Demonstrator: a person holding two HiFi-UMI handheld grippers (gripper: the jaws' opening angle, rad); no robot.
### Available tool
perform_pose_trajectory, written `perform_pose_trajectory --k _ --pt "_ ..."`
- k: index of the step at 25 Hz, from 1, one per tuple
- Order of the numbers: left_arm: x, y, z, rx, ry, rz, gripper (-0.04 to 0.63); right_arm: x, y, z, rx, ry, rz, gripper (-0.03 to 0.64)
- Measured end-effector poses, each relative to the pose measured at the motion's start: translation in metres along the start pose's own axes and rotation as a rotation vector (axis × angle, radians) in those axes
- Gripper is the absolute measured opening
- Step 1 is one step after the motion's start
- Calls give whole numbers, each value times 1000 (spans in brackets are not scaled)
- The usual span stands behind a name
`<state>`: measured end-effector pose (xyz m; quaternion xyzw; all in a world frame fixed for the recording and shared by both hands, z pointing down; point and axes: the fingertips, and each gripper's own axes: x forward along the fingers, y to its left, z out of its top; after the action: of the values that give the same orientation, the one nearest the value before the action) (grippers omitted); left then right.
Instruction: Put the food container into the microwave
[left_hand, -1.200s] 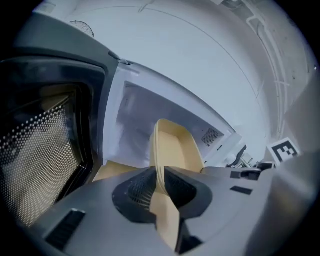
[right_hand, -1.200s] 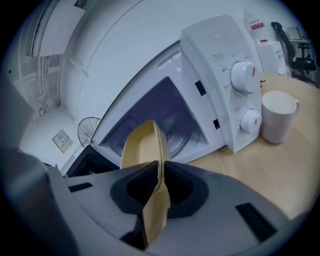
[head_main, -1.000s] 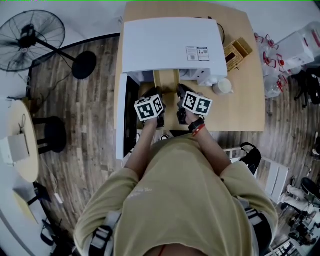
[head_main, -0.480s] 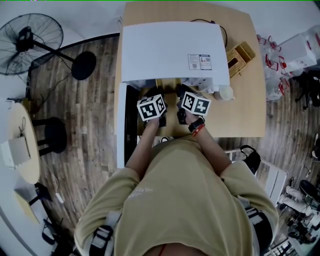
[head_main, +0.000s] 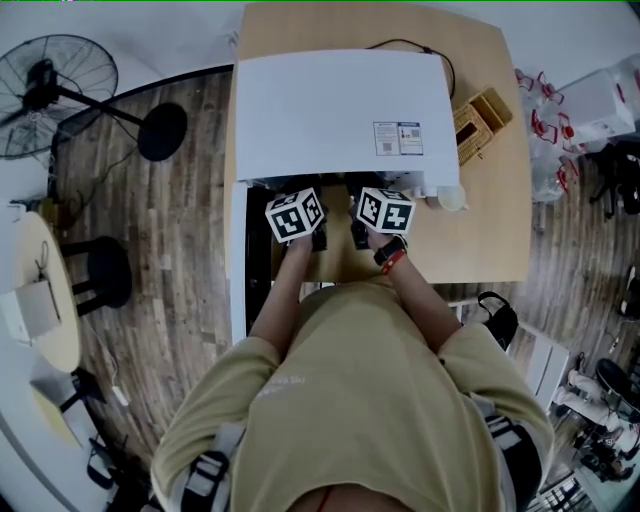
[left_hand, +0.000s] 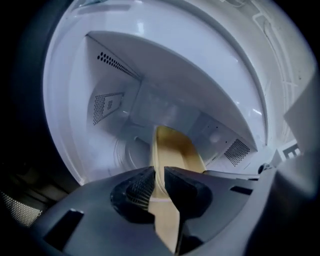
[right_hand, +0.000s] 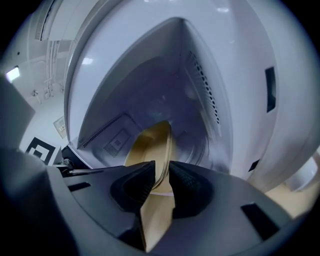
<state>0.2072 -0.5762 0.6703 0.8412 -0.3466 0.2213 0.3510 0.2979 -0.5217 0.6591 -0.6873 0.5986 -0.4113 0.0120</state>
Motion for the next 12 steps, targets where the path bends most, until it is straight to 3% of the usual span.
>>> perform_pose_trajectory --k 9,11,12 --pt "11 -2 7 74 -38 -34 82 9 -3 4 -104 -5 4 123" --pt "12 -3 6 90 -36 -45 179 8 -2 5 -138 -11 2 156" --pt "12 -4 6 87 -36 -47 196 8 -1 5 -149 -14 1 158"
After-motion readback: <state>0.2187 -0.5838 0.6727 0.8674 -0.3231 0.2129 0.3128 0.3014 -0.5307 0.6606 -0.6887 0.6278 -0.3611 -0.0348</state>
